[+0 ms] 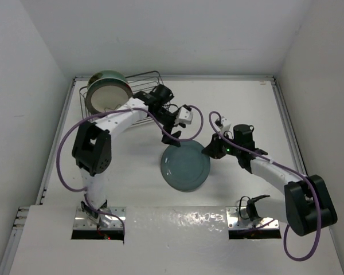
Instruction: Load the plates into the dish rack
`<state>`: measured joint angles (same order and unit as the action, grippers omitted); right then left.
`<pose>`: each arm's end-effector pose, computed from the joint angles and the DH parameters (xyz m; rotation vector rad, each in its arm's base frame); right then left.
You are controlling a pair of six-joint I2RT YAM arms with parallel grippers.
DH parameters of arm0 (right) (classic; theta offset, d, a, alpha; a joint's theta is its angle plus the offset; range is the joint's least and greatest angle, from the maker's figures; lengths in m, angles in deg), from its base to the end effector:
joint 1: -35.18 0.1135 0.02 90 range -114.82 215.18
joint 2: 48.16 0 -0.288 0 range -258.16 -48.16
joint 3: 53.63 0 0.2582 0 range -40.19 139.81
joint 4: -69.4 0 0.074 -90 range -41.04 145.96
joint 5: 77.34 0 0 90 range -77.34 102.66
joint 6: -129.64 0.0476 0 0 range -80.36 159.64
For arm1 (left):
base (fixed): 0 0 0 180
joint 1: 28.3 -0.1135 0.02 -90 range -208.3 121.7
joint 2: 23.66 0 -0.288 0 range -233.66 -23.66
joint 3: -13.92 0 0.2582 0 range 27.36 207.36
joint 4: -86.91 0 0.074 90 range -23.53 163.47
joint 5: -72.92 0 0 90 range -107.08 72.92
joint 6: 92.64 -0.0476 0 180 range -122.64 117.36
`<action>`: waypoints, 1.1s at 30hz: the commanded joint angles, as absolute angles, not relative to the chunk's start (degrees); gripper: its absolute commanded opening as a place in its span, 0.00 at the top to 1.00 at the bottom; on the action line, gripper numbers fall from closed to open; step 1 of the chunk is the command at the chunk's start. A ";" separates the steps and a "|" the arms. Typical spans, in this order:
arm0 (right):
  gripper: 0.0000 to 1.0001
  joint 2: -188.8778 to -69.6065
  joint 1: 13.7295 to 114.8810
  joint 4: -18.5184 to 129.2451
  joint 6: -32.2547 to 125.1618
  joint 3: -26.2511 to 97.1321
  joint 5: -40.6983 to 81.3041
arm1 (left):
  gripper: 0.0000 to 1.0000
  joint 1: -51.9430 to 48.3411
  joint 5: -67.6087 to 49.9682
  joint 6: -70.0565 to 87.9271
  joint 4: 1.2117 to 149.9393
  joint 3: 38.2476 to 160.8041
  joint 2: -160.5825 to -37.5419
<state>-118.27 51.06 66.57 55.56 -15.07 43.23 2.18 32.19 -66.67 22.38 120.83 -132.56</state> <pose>0.2213 0.0881 0.1843 -0.3149 2.1903 0.8921 0.3378 -0.2407 0.2806 1.8925 1.4418 -0.8978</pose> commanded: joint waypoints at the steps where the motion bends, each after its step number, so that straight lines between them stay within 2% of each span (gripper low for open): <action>1: 1.00 -115.40 52.14 74.07 54.94 -13.74 44.30 | 0.00 3.07 36.88 -65.14 27.24 121.74 -135.44; 5: 1.00 -113.64 52.58 74.50 54.32 -14.26 44.65 | 0.00 5.00 35.57 -65.40 28.12 122.54 -139.23; 9: 1.00 -113.47 53.11 75.56 54.84 -15.67 45.36 | 0.00 6.68 33.54 -58.21 34.88 123.15 -142.92; 12: 1.00 -112.41 53.20 76.00 55.11 -16.37 45.01 | 0.04 6.68 32.67 -59.06 35.76 123.42 -144.50; 14: 1.00 -111.80 53.20 75.91 55.02 -16.38 44.74 | 0.18 6.77 32.84 -59.59 34.90 123.51 -144.51; 15: 1.00 -111.45 53.20 75.65 54.76 -16.20 44.05 | 0.35 6.85 33.88 -60.99 33.93 123.77 -144.51; 17: 1.00 -111.27 53.20 75.12 54.32 -16.02 43.51 | 0.51 7.03 34.86 -64.23 29.21 124.12 -144.42; 18: 1.00 -111.18 53.28 74.86 54.06 -15.85 43.08 | 0.70 7.21 35.12 -65.13 27.70 124.39 -144.33; 20: 1.00 -111.00 53.20 74.33 53.62 -15.85 42.46 | 0.82 7.21 35.83 -66.80 23.92 124.39 -144.07; 21: 1.00 -110.83 53.20 74.41 53.44 -16.02 42.20 | 0.94 7.21 36.09 -66.98 23.12 124.30 -143.72; 23: 1.00 -110.83 53.20 75.20 53.70 -16.46 41.93 | 1.00 7.21 36.62 -67.16 21.97 123.78 -143.10; 27: 1.00 -110.48 53.20 76.44 55.10 -17.25 42.11 | 1.00 7.12 37.76 -66.37 22.14 122.19 -141.08; 30: 0.98 -109.86 53.20 74.60 54.41 -16.38 42.02 | 1.00 7.03 36.98 -65.66 19.25 125.77 -140.90; 32: 0.82 -108.81 53.20 72.50 54.32 -15.85 41.58 | 1.00 7.03 34.61 -65.14 16.36 128.33 -140.90; 33: 0.45 -108.28 53.20 71.26 53.71 -15.24 40.53 | 1.00 6.94 32.60 -64.70 15.82 130.26 -140.47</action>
<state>-110.99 53.37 67.64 56.02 -17.82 43.10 5.87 36.11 -61.10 18.58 125.09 -143.73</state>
